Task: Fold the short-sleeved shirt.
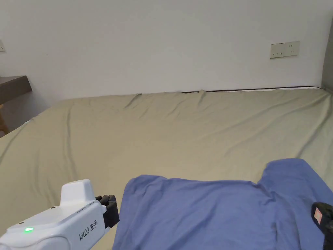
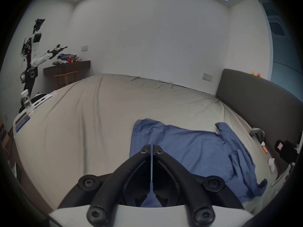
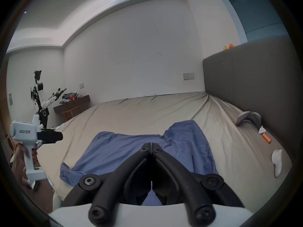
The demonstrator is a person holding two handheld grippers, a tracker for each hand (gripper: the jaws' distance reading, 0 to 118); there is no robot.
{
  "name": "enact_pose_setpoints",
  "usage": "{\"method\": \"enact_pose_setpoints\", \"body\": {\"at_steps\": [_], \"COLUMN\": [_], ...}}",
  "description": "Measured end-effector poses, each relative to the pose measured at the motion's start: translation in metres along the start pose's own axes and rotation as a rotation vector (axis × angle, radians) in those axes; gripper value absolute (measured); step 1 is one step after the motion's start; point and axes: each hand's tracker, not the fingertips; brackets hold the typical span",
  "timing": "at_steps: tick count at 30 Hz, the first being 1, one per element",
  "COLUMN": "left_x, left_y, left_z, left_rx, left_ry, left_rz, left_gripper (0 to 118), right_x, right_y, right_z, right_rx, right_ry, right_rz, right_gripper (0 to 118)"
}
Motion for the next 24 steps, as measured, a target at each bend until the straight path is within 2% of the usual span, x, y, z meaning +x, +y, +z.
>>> {"method": "enact_pose_setpoints", "body": {"at_steps": [1, 2, 3, 4, 5, 6, 7, 12, 16, 18, 19, 20, 21, 22, 23, 24], "left_x": [0.002, 0.004, 0.004, 0.005, 0.006, 0.007, 0.008, 0.009, 0.012, 0.015, 0.015, 0.014, 0.013, 0.012, 0.014, 0.02], "left_y": [0.008, 0.014, 0.019, 0.024, 0.027, 0.029, 0.03, 0.031, 0.014, 0.006, 0.004, 0.007, 0.011, 0.017, 0.017, 0.017], "left_z": [-0.02, -0.04, -0.066, -0.094, -0.121, -0.142, -0.168, -0.261, -0.303, -0.311, -0.307, -0.301, -0.297, -0.294, -0.292, -0.29], "left_rx": [-0.025, -0.05, -0.067, -0.1, -0.144, -0.173, -0.189, -0.291, -0.375, -0.405, -0.392, -0.347, -0.353, -0.323, -0.328, -0.335], "left_ry": [0.008, 0.019, 0.007, 0.02, 0.045, 0.082, 0.098, 0.128, 0.135, 0.13, 0.119, 0.098, 0.049, 0.015, -0.041, -0.037], "left_rz": [-0.029, -0.05, -0.093, -0.123, -0.134, -0.158, -0.162, -0.215, -0.261, -0.266, -0.257, -0.226, -0.205, -0.191, -0.121, -0.11], "left_gripper": [0, 19, 52, 91, 116, 106, 101, 101, 100, 95, 83, 46, 24, 14, 14, 2], "right_x": [0.012, 0.014, 0.015, 0.018, 0.021, 0.024, 0.027, 0.036, 0.037, 0.031, 0.031, 0.031, 0.031, 0.03, 0.029, 0.028], "right_y": [0.002, 0.003, 0.003, 0.004, 0.007, 0.006, 0.006, 0.002, -0.001, -0.001, -0.002, -0.003, -0.004, -0.006, -0.007, -0.008], "right_z": [-0.012, -0.019, -0.026, -0.034, -0.042, -0.048, -0.054, -0.073, -0.076, -0.064, -0.063, -0.061, -0.061, -0.059, -0.058, -0.055], "right_rx": [-0.004, -0.011, -0.013, -0.017, -0.022, -0.023, -0.022, -0.034, -0.059, -0.062, -0.069, -0.074, -0.075, -0.078, -0.078, -0.078], "right_ry": [-0.005, -0.008, -0.012, -0.013, -0.01, -0.005, -0.001, -0.014, -0.04, -0.048, -0.048, -0.045, -0.046, -0.046, -0.042, -0.039], "right_rz": [0.007, 0.015, 0.02, 0.022, 0.022, 0.022, 0.018, -0.011, 0.0, 0.005, 0.007, 0.011, 0.011, 0.01, 0.008, 0.003], "right_gripper": [0, 0, 0, 0, 0, 0, 0, 0, 0, 0, 0, 0, 0, 0, 0, 0]}}
